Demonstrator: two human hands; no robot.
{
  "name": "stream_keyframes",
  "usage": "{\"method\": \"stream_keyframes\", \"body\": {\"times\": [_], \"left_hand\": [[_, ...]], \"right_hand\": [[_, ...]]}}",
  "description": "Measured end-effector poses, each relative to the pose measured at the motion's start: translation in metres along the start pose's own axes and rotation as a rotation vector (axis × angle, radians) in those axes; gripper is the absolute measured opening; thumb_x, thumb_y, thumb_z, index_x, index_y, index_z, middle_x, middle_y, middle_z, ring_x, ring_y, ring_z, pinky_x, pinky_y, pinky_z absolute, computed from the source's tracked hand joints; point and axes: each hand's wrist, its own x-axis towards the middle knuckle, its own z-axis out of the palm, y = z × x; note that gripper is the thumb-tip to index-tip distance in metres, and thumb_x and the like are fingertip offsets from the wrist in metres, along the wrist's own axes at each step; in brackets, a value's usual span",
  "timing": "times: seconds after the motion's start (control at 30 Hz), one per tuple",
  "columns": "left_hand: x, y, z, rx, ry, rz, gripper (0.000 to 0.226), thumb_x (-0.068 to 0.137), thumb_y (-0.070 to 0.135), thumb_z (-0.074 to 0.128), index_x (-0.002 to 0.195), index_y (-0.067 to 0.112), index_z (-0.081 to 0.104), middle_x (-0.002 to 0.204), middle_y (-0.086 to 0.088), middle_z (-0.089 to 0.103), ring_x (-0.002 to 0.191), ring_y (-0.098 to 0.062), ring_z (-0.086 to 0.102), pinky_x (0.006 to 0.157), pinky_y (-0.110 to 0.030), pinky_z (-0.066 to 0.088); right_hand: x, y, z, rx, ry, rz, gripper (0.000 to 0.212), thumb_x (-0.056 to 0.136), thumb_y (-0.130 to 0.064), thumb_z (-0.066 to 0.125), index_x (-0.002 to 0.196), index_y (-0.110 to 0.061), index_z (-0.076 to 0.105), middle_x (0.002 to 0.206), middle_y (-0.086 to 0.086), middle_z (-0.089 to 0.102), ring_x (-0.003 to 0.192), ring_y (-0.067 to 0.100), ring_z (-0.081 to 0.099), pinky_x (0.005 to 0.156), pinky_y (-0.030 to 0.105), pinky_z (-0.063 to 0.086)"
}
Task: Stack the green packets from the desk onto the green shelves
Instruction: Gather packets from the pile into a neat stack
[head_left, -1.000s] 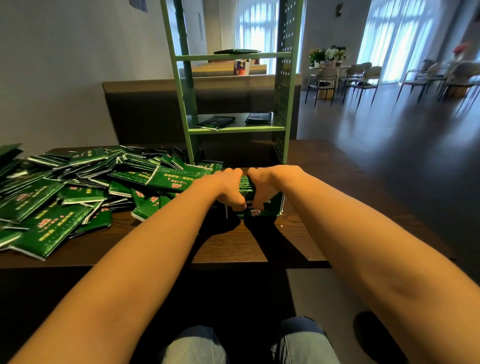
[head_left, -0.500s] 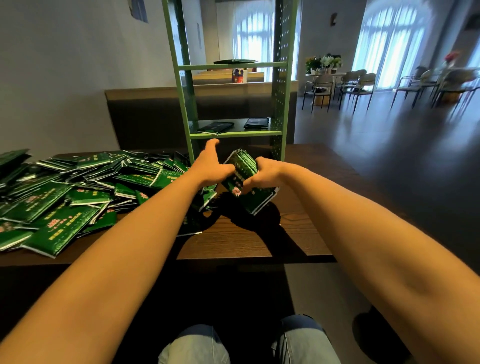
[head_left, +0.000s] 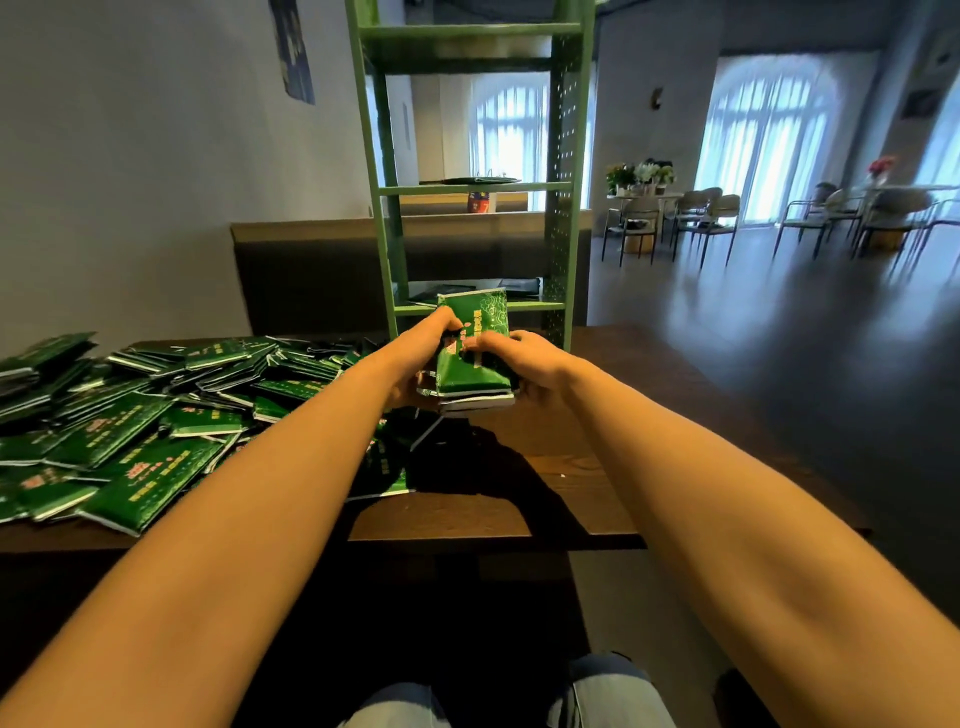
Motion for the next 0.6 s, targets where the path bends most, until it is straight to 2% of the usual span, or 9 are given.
{"method": "stream_keyframes", "body": {"times": [0.03, 0.07, 0.1, 0.2, 0.27, 0.33, 0.47, 0.53, 0.6], "left_hand": [[0.005, 0.005, -0.001, 0.007, 0.009, -0.005, 0.039, 0.090, 0.050, 0.041, 0.086, 0.019, 0.064, 0.074, -0.003, 0.070, 0.081, -0.022, 0.062, 0.075, -0.034, 0.050], [0.009, 0.011, -0.003, 0.016, 0.024, -0.006, 0.040, 0.090, 0.050, 0.042, 0.086, 0.019, 0.065, 0.074, -0.003, 0.071, 0.080, -0.022, 0.063, 0.075, -0.034, 0.052], [0.016, 0.015, -0.005, 0.022, 0.048, -0.007, 0.040, 0.090, 0.051, 0.043, 0.088, 0.019, 0.066, 0.078, -0.004, 0.072, 0.081, -0.023, 0.065, 0.076, -0.034, 0.053], [0.039, 0.029, -0.014, 0.049, 0.108, 0.002, 0.041, 0.089, 0.053, 0.048, 0.097, 0.017, 0.067, 0.092, -0.008, 0.073, 0.085, -0.026, 0.068, 0.084, -0.039, 0.055], [0.054, 0.037, -0.020, 0.049, 0.152, 0.024, 0.039, 0.088, 0.049, 0.051, 0.102, 0.015, 0.066, 0.092, -0.008, 0.071, 0.083, -0.026, 0.068, 0.078, -0.036, 0.056], [0.066, 0.046, -0.026, 0.015, 0.185, 0.071, 0.029, 0.088, 0.039, 0.052, 0.099, 0.015, 0.064, 0.087, -0.007, 0.067, 0.080, -0.025, 0.065, 0.071, -0.032, 0.055], [0.095, 0.066, -0.041, 0.005, 0.231, 0.195, 0.015, 0.087, 0.025, 0.050, 0.092, 0.014, 0.058, 0.086, -0.007, 0.060, 0.073, -0.023, 0.060, 0.060, -0.026, 0.050], [0.113, 0.074, -0.048, 0.014, 0.285, 0.257, 0.012, 0.090, 0.024, 0.052, 0.087, 0.014, 0.059, 0.092, -0.010, 0.064, 0.082, -0.025, 0.065, 0.068, -0.034, 0.057], [0.132, 0.080, -0.053, 0.026, 0.352, 0.301, 0.011, 0.091, 0.027, 0.056, 0.086, 0.017, 0.058, 0.105, -0.012, 0.065, 0.097, -0.028, 0.066, 0.086, -0.043, 0.058]], "right_hand": [[0.003, -0.004, 0.000, 0.070, 0.013, 0.025, 0.035, 0.099, -0.039, 0.063, 0.114, -0.008, 0.066, 0.097, 0.010, 0.073, 0.080, 0.014, 0.075, 0.072, 0.029, 0.062], [0.008, -0.006, 0.001, 0.132, 0.025, 0.051, 0.041, 0.097, -0.040, 0.062, 0.120, -0.007, 0.065, 0.109, 0.015, 0.074, 0.097, 0.024, 0.074, 0.088, 0.038, 0.061], [0.015, -0.009, 0.000, 0.186, 0.030, 0.068, 0.040, 0.097, -0.039, 0.061, 0.121, -0.007, 0.065, 0.114, 0.016, 0.073, 0.103, 0.029, 0.072, 0.092, 0.043, 0.058], [0.033, -0.022, 0.001, 0.294, 0.070, 0.088, 0.029, 0.097, -0.034, 0.058, 0.111, -0.009, 0.064, 0.102, 0.014, 0.072, 0.090, 0.027, 0.070, 0.075, 0.039, 0.060], [0.049, -0.031, 0.004, 0.318, 0.134, 0.075, 0.034, 0.092, -0.038, 0.062, 0.110, -0.008, 0.064, 0.105, 0.017, 0.072, 0.091, 0.030, 0.071, 0.081, 0.044, 0.060], [0.070, -0.037, 0.006, 0.319, 0.200, 0.071, 0.047, 0.083, -0.043, 0.067, 0.116, -0.008, 0.064, 0.116, 0.020, 0.072, 0.101, 0.035, 0.073, 0.085, 0.049, 0.059], [0.107, -0.056, 0.004, 0.397, 0.263, 0.084, 0.052, 0.087, -0.042, 0.067, 0.127, -0.011, 0.056, 0.108, 0.016, 0.071, 0.092, 0.030, 0.072, 0.062, 0.037, 0.060], [0.129, -0.063, 0.000, 0.433, 0.289, 0.084, 0.059, 0.086, -0.043, 0.069, 0.133, -0.011, 0.052, 0.112, 0.017, 0.071, 0.094, 0.032, 0.073, 0.061, 0.039, 0.062], [0.149, -0.068, -0.001, 0.427, 0.302, 0.084, 0.064, 0.088, -0.043, 0.068, 0.139, -0.010, 0.047, 0.115, 0.019, 0.069, 0.095, 0.033, 0.073, 0.059, 0.040, 0.062]]}}
